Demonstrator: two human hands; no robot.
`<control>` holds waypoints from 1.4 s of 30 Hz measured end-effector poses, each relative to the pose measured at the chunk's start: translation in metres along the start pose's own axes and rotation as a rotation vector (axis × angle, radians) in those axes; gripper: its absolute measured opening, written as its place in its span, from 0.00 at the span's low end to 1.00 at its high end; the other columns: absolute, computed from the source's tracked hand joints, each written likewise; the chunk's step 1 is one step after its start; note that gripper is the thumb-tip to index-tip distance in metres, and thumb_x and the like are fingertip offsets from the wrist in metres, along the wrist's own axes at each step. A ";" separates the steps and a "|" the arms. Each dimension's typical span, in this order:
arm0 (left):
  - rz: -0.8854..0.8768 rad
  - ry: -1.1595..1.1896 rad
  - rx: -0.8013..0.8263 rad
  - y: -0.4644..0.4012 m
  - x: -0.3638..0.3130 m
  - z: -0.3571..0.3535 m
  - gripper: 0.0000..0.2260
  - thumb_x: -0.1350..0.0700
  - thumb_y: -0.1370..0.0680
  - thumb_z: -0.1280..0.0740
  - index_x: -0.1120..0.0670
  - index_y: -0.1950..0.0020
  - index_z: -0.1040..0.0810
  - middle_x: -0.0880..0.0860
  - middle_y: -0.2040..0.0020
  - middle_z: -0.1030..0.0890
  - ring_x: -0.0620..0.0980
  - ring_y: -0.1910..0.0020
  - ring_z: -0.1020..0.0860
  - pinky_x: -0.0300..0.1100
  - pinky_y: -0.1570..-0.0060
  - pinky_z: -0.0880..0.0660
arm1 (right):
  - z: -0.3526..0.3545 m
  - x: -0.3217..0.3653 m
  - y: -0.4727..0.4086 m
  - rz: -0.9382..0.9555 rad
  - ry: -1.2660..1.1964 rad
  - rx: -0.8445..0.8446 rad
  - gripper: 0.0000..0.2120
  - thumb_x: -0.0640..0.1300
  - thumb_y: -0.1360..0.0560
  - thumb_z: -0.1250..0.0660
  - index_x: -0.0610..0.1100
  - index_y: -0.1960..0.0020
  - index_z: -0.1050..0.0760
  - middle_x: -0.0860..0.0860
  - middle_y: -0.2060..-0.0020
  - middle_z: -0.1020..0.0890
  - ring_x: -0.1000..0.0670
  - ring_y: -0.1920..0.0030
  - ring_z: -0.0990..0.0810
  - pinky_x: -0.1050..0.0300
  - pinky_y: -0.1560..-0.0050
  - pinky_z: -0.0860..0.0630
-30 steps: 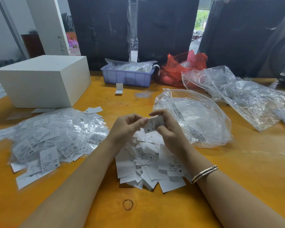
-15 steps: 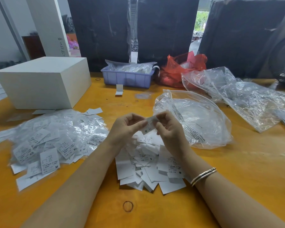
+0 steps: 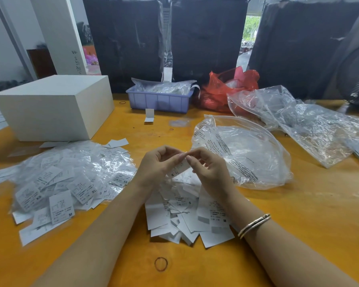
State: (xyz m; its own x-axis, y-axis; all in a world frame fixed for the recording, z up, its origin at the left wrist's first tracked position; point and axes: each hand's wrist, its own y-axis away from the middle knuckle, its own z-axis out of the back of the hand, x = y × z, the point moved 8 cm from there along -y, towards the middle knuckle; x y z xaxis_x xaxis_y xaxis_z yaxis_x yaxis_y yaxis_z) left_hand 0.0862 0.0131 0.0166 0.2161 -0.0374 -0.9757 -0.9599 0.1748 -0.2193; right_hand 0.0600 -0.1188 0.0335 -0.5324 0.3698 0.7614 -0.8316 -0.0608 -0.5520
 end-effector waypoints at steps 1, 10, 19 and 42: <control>0.007 -0.002 -0.006 0.000 0.000 0.000 0.06 0.55 0.30 0.29 0.55 0.57 0.20 0.46 0.65 0.18 0.40 0.64 0.20 0.31 0.67 0.26 | 0.000 0.000 0.000 -0.007 -0.007 0.010 0.05 0.36 0.24 0.35 0.41 0.53 0.20 0.50 0.63 0.18 0.55 0.63 0.22 0.59 0.62 0.24; -0.082 -0.143 0.078 -0.001 -0.004 -0.002 0.10 0.53 0.31 0.29 0.49 0.51 0.18 0.49 0.60 0.15 0.44 0.58 0.17 0.34 0.61 0.23 | 0.000 -0.008 -0.002 -0.096 -0.064 0.021 0.04 0.41 0.25 0.32 0.42 0.53 0.19 0.51 0.60 0.17 0.52 0.60 0.21 0.60 0.57 0.25; -0.405 -0.551 0.067 0.003 -0.022 -0.002 0.13 0.58 0.27 0.28 0.52 0.44 0.20 0.45 0.65 0.20 0.41 0.64 0.22 0.27 0.61 0.28 | -0.006 -0.027 0.000 -0.350 -0.331 -0.015 0.02 0.41 0.28 0.29 0.46 0.60 0.20 0.46 0.63 0.19 0.52 0.60 0.22 0.64 0.57 0.25; -0.176 -0.831 -0.490 -0.001 -0.025 0.076 0.12 0.61 0.22 0.36 0.55 0.38 0.26 0.53 0.51 0.21 0.45 0.62 0.26 0.37 0.65 0.29 | 0.087 -0.053 -0.016 -0.215 0.698 -0.279 0.13 0.36 0.22 0.42 0.41 0.44 0.21 0.44 0.47 0.19 0.44 0.45 0.24 0.46 0.42 0.30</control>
State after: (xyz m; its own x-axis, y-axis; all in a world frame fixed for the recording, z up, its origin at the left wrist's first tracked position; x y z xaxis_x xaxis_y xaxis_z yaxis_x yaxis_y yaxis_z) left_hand 0.0950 0.0884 0.0412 0.2406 0.7137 -0.6578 -0.8292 -0.2012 -0.5215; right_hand 0.0878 -0.2179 0.0318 -0.0648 0.8505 0.5220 -0.7854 0.2792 -0.5525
